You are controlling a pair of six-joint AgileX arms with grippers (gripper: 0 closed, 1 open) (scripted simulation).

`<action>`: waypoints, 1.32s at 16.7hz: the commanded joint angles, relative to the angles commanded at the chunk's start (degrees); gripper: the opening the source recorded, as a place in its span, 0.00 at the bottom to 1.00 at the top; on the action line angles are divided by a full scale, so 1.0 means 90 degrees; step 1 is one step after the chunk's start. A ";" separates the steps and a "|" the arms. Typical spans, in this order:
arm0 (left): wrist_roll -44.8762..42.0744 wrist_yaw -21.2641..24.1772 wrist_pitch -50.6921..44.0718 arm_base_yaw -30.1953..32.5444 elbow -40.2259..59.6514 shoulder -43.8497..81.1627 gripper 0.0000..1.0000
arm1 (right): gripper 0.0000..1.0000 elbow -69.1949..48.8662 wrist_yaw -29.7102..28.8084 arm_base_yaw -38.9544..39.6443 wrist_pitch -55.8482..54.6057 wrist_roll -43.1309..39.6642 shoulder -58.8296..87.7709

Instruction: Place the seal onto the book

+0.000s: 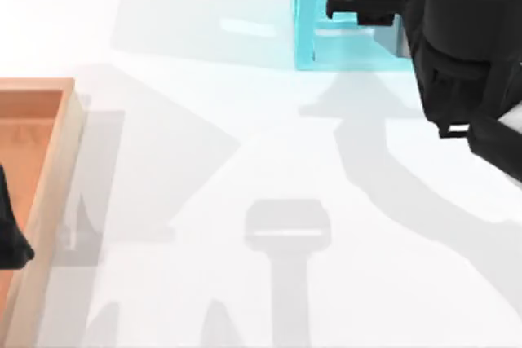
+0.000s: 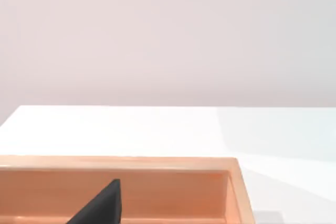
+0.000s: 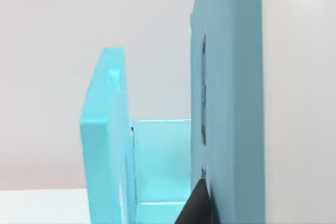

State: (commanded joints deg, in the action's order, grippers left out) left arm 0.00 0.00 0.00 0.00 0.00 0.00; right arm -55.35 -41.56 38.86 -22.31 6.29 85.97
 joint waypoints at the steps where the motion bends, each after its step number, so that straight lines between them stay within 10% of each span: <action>1: 0.0000 0.0000 0.0000 0.0000 0.0000 0.0000 1.00 | 0.00 -0.0031 -0.0021 0.0031 -0.0014 -0.0073 0.0052; 6: 0.0000 0.0000 0.0000 0.0000 0.0000 0.0000 1.00 | 0.00 -0.0438 -0.0328 0.0508 -0.0157 -0.1445 0.0919; 16: 0.0000 0.0000 0.0000 0.0000 0.0000 0.0000 1.00 | 0.00 -0.1423 -0.0959 0.1981 -0.0447 -0.7104 0.3422; 22: 0.0000 0.0000 0.0000 0.0000 0.0000 0.0000 1.00 | 0.00 -0.1620 -0.1036 0.2320 -0.0511 -0.8311 0.3932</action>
State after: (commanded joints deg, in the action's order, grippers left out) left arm 0.00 0.00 0.00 0.00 0.00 0.00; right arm -69.93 -50.88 59.74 -26.91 -68.52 121.36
